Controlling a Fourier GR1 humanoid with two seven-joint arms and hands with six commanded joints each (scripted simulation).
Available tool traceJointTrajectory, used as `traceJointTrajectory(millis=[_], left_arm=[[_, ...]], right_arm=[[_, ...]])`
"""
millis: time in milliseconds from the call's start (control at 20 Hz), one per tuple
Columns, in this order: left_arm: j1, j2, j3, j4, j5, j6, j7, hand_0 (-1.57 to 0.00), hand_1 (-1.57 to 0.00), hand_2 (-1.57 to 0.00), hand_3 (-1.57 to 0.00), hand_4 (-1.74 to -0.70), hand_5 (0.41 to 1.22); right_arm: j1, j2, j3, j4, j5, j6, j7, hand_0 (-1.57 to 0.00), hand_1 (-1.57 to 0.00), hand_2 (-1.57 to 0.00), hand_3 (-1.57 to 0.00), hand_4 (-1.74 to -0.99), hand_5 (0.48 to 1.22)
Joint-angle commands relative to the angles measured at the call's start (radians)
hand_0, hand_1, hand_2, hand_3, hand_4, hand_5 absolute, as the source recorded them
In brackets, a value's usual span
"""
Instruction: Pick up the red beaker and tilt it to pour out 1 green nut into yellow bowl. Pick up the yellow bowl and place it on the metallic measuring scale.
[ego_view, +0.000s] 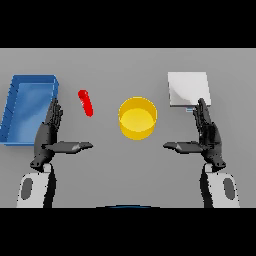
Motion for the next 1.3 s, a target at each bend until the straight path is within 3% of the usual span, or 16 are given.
traceJointTrajectory(millis=[0, 250, 350, 450, 650, 800, 900, 1050, 1250], left_arm=[[0.000, -0.001, -0.001, 0.000, -0.001, 0.002, 0.000, 0.00, 0.00, 0.00, 0.00, -1.14, 0.660], [0.008, -0.015, -0.017, -0.011, -0.015, 0.011, -0.005, 0.00, 0.00, 0.00, 0.00, -1.14, 0.660], [0.083, 0.026, -0.096, -0.112, -0.110, -0.002, -0.031, 0.00, 0.00, 0.00, 0.00, -1.14, 0.660], [0.110, 0.055, -0.115, -0.170, -0.131, -0.014, 0.007, 0.00, 0.00, 0.00, 0.00, -1.14, 0.662], [0.115, 0.063, -0.138, -0.200, -0.152, -0.022, 0.072, 0.00, 0.00, 0.00, 0.00, -1.14, 0.652], [0.045, 0.066, -0.114, -0.119, -0.150, -0.018, 0.107, 0.00, 0.00, 0.00, 0.00, -1.14, 0.648], [0.002, 0.058, -0.104, -0.055, -0.144, -0.021, 0.107, 0.00, 0.00, 0.00, 0.00, -1.14, 0.643], [-0.087, 0.058, -0.070, 0.077, -0.140, -0.018, 0.073, 0.00, 0.00, 0.00, 0.00, -1.18, 0.650], [-0.204, 0.063, -0.040, 0.230, -0.143, -0.023, 0.025, 0.00, 0.00, 0.00, 0.00, -1.18, 0.637]], right_arm=[[0.001, 0.000, 0.000, -0.001, 0.000, -0.001, -0.001, 0.00, 0.00, 0.00, 0.00, -1.071, 0.578], [0.002, 0.004, 0.000, 0.007, 0.000, -0.002, 0.000, 0.00, 0.00, 0.00, 0.00, -1.071, 0.578], [0.065, -0.055, 0.084, -0.079, 0.190, -0.051, -0.113, 0.00, 0.00, 0.00, 0.00, -1.072, 0.577], [0.086, -0.071, 0.118, -0.111, 0.265, -0.068, -0.109, 0.00, 0.00, 0.00, 0.00, -1.064, 0.577], [0.101, -0.071, 0.129, -0.136, 0.259, -0.049, -0.091, 0.00, 0.00, 0.00, 0.00, -1.118, 0.600], [0.094, -0.075, 0.127, -0.143, 0.238, -0.031, -0.104, 0.00, 0.00, 0.00, 0.00, -1.163, 0.624], [0.090, -0.065, 0.125, -0.135, 0.214, -0.017, -0.081, 0.00, 0.00, 0.00, 0.00, -1.189, 0.626], [0.108, -0.070, 0.121, -0.142, 0.199, -0.004, -0.114, 0.00, 0.00, 0.00, 0.00, -1.215, 0.628], [0.104, -0.070, 0.115, -0.144, 0.187, -0.002, -0.105, 0.00, 0.00, 0.00, 0.00, -1.229, 0.626]])
